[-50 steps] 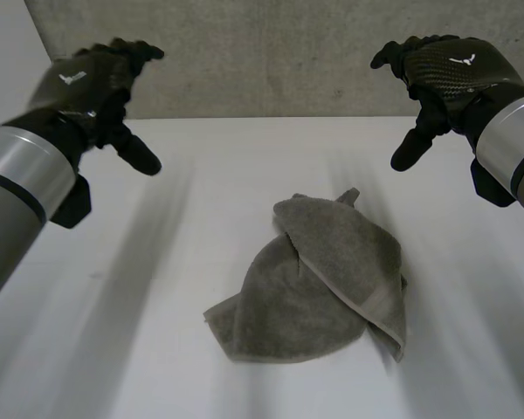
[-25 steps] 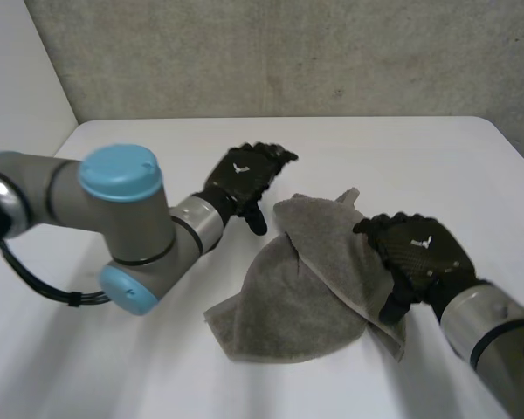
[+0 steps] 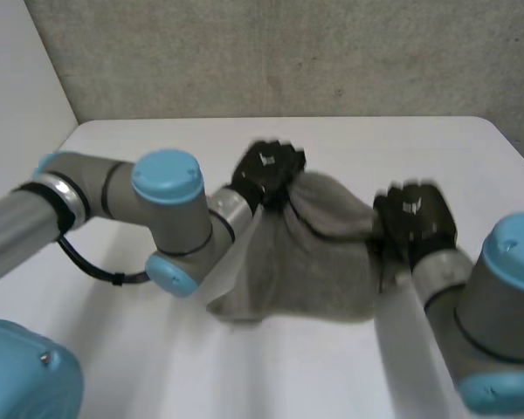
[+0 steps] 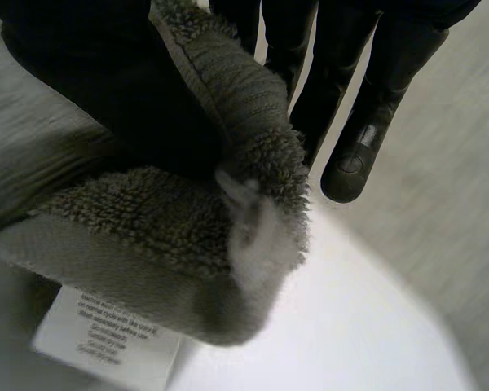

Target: Fold the towel.

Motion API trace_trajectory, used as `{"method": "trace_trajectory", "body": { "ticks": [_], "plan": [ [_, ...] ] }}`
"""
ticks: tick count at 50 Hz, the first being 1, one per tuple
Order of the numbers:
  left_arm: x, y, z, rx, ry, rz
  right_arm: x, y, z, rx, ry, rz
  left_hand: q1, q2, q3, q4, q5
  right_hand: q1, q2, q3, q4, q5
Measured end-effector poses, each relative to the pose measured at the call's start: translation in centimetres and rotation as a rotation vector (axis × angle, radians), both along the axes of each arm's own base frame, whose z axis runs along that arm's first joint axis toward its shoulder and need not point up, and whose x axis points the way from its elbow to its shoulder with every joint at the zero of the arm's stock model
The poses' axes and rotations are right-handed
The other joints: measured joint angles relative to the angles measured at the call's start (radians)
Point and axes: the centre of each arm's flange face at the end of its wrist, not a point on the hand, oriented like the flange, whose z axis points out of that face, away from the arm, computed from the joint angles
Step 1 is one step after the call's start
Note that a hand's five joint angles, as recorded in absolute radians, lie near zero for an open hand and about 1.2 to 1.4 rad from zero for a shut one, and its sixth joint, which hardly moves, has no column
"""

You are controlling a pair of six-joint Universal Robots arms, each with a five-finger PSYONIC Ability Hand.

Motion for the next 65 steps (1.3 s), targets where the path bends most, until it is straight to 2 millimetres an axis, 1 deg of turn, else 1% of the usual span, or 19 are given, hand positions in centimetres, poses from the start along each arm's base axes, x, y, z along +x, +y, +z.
{"method": "trace_trajectory", "body": {
  "ticks": [1, 2, 5, 6, 9, 10, 14, 16, 19, 21, 26, 29, 31, 32, 38, 43, 49, 58, 65],
  "plan": [
    [0.0, 0.0, 0.0, 0.0, 0.0, 0.0, 0.0, 0.0, 0.0, 0.0, 0.0, 0.0, 0.0, 0.0, 0.0, 0.0, 0.0, 0.0, 0.0, 0.0, 0.0, 0.0],
    [0.4, -0.6, 2.4, -0.05, 0.04, 0.062, 0.5, -0.9, 1.4, -0.066, -0.017, 0.003, 0.01, 0.008, 0.009, 0.009, 0.007, 0.002, 0.0, 0.0, 0.0, 0.001],
    [1.3, -1.3, 5.8, -0.113, 0.097, 0.152, 1.4, -2.6, 4.8, -0.217, -0.078, 0.006, 0.01, 0.016, 0.019, 0.018, 0.01, 0.003, 0.0, 0.0, 0.0, 0.003],
    [2.3, -1.6, 8.3, -0.153, 0.138, 0.22, 1.9, -3.3, 7.0, -0.312, -0.125, 0.008, 0.01, 0.016, 0.019, 0.018, 0.01, 0.003, 0.0, 0.0, 0.0, 0.003],
    [4.3, -1.9, 12.3, -0.211, 0.205, 0.329, 2.4, -4.0, 10.8, -0.469, -0.209, 0.01, 0.016, 0.021, 0.027, 0.023, 0.018, 0.003, 0.003, 0.0, 0.0, 0.003],
    [5.6, -1.7, 14.5, -0.239, 0.241, 0.385, 2.5, -4.0, 13.0, -0.552, -0.256, 0.011, 0.019, 0.023, 0.029, 0.024, 0.018, 0.003, 0.007, 0.002, 0.0, 0.004],
    [8.0, 0.0, 17.7, -0.267, 0.28, 0.452, 2.7, -3.4, 16.1, -0.66, -0.32, 0.025, 0.019, 0.026, 0.032, 0.027, 0.019, 0.003, 0.007, 0.002, 0.0, 0.005],
    [8.9, 1.2, 18.1, -0.26, 0.274, 0.463, 3.0, -3.0, 16.3, -0.652, -0.32, 0.041, 0.019, 0.027, 0.032, 0.028, 0.021, 0.003, 0.007, 0.002, 0.0, 0.005],
    [9.7, 3.0, 17.2, -0.227, 0.239, 0.458, 3.5, -2.6, 15.2, -0.581, -0.284, 0.071, 0.019, 0.027, 0.032, 0.028, 0.026, 0.006, 0.007, 0.002, 0.001, 0.009],
    [10.0, 4.5, 15.7, -0.189, 0.197, 0.443, 3.8, -2.4, 13.8, -0.511, -0.247, 0.094, 0.019, 0.027, 0.032, 0.028, 0.026, 0.006, 0.007, 0.002, 0.003, 0.01],
    [9.9, 9.3, 9.4, -0.055, 0.039, 0.364, 4.2, -1.4, 7.0, -0.181, -0.09, 0.171, 0.024, 0.029, 0.033, 0.029, 0.026, 0.006, 0.007, 0.004, 0.005, 0.012],
    [9.7, 11.8, 5.8, 0.014, -0.048, 0.314, 4.0, -0.6, 3.8, -0.034, -0.027, 0.194, 0.024, 0.005, 0.003, -0.006, 0.026, 0.006, 0.007, 0.006, 0.005, 0.012],
    [9.6, 13.1, 3.9, 0.051, -0.097, 0.287, 3.8, -0.2, 2.1, 0.037, 0.002, 0.2, -0.054, -0.169, -0.167, -0.175, -0.099, 0.006, 0.007, 0.007, 0.005, 0.012],
    [9.5, 14.1, 2.3, 0.084, -0.142, 0.266, 3.6, 0.2, 0.6, 0.096, 0.026, 0.204, -0.311, -0.344, -0.342, -0.351, -0.309, 0.006, 0.007, 0.007, 0.005, 0.012],
    [9.8, 15.6, -0.5, 0.141, -0.22, 0.245, 3.0, 0.9, -2.1, 0.189, 0.071, 0.2, -0.484, -0.553, -0.548, -0.557, -0.514, 0.006, 0.007, 0.007, 0.005, 0.012],
    [10.7, 15.2, -1.3, 0.165, -0.243, 0.273, 2.5, 1.2, -2.7, 0.217, 0.107, 0.194, -0.666, -0.738, -0.728, -0.738, -0.695, 0.006, 0.007, 0.007, 0.005, 0.013],
    [12.1, 13.9, 0.1, 0.154, -0.213, 0.331, 1.3, 0.5, -2.1, 0.212, 0.12, 0.162, -0.854, -0.93, -0.929, -0.936, -0.891, 0.006, 0.007, 0.007, 0.005, 0.012],
    [13.3, 12.5, 2.3, 0.113, -0.15, 0.376, 0.4, -0.1, -2.7, 0.234, 0.108, 0.147, -0.884, -0.963, -0.959, -0.969, -0.923, 0.006, 0.007, 0.007, 0.005, 0.013],
    [13.5, 10.9, 1.9, 0.128, -0.151, 0.343, 0.4, 0.0, -3.7, 0.259, 0.108, 0.163, -0.88, -0.938, -0.938, -0.945, -0.903, 0.006, 0.007, 0.007, 0.005, 0.013]
  ]
}}
